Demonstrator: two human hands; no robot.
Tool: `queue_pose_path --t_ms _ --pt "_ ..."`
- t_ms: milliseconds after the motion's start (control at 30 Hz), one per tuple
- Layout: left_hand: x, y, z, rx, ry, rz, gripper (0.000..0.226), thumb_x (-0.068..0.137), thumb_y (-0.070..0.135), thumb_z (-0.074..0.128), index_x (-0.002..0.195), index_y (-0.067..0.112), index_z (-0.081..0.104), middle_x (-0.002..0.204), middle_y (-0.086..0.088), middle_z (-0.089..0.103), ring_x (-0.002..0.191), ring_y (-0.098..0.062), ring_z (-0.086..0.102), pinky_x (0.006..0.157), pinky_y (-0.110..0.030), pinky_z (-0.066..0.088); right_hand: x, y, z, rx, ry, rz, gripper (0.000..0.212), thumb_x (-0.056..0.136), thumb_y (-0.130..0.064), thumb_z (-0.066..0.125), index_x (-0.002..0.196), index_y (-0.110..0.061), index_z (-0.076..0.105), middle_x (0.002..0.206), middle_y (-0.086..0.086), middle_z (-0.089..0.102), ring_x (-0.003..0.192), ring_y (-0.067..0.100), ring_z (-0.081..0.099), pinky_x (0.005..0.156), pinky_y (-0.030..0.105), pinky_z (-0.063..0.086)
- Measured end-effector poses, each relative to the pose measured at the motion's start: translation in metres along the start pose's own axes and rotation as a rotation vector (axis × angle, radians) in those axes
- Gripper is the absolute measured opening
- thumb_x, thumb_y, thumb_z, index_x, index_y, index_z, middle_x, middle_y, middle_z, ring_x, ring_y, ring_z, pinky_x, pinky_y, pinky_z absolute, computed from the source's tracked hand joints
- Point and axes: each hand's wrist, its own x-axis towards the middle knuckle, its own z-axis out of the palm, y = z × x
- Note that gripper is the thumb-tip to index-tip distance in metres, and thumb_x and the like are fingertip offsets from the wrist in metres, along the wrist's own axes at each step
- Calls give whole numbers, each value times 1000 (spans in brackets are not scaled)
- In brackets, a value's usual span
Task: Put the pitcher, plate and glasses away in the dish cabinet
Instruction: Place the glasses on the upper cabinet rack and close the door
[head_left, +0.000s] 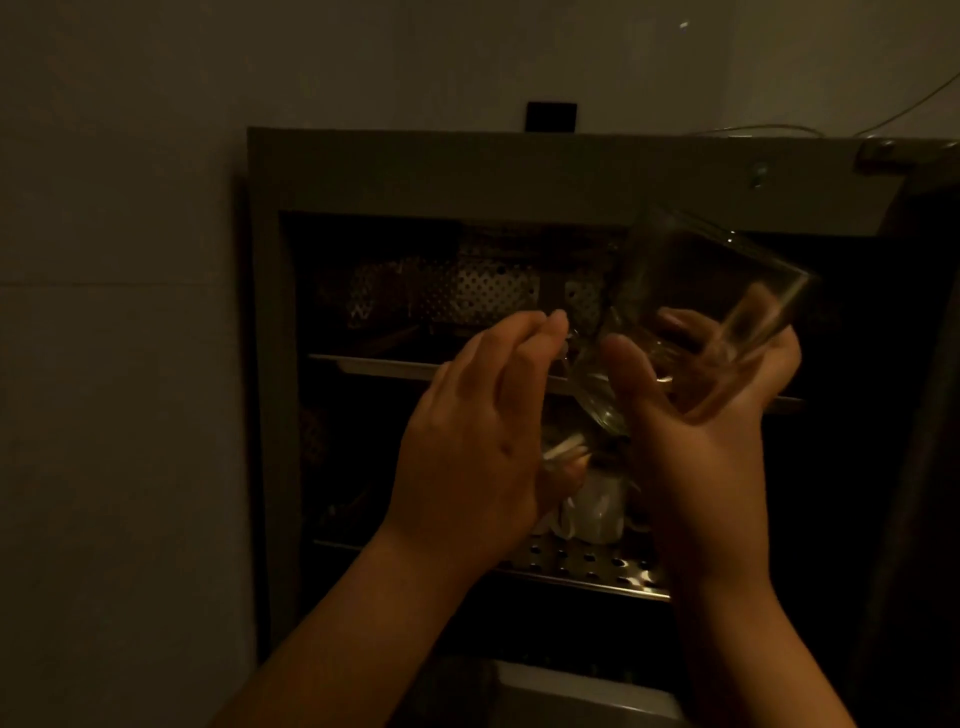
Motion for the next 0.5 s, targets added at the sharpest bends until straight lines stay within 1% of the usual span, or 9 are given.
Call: queue_pose_path --t_ms 33,100,133,200,267,333,400,467,500 --pt "2 -2 5 28 3 36 78 60 21 88 126 -1 53 128 -16 56 118 -33 53 91 -48 49 2 2 -4 -12 6 12 88 72 -38 72 137 -31 13 111 -18 54 94 -8 61 64 6 47" --pt "7 -10 13 67 30 104 81 58 25 88 127 0 52 127 -17 56 116 -34 55 87 -51 51 6 8 -11 -54 -11 14 82 73 -30 74 133 -27 18 109 -18 54 94 -3 63 65 9 49" --pt "9 -13 16 69 41 132 83 59 28 87 129 2 50 128 -16 55 116 -33 54 87 -49 51 9 8 -13 -69 -14 17 81 70 -31 75 130 -25 21 111 -15 54 95 1 64 67 11 51" --pt "15 -18 19 68 56 173 86 63 35 81 134 10 40 133 -11 52 120 -27 51 87 -45 51 14 9 -15 -103 8 3 84 60 -44 74 124 -25 23 114 -8 53 98 5 64 70 12 51" --pt "20 -23 21 86 69 201 86 66 41 76 136 14 34 135 -8 49 120 -22 48 87 -41 50 17 11 -16 -172 13 -33 80 57 -49 70 120 -29 24 113 -12 52 98 4 63 71 11 50" --pt "26 -28 22 120 76 208 87 66 44 75 137 15 33 134 -7 49 118 -21 46 88 -38 49 18 15 -18 -232 39 -70 76 61 -48 69 121 -32 25 113 -16 51 98 -1 62 71 8 48" --pt "32 -33 22 150 78 208 87 66 46 74 137 15 35 133 -8 50 116 -20 47 86 -35 46 20 22 -21 -252 68 -77 77 62 -48 70 126 -30 29 113 -15 52 98 -5 60 69 6 47" --pt "36 -37 22 175 76 199 89 63 44 76 138 17 37 130 -9 49 112 -18 47 83 -31 43 21 29 -21 -281 80 -69 82 61 -52 69 131 -34 30 114 -17 52 100 -7 58 67 8 49" --pt "38 -39 22 186 79 196 90 61 43 78 139 17 39 129 -9 49 110 -18 46 82 -30 40 21 33 -21 -305 84 -66 84 61 -53 69 133 -38 30 116 -18 51 102 -6 57 68 12 51"
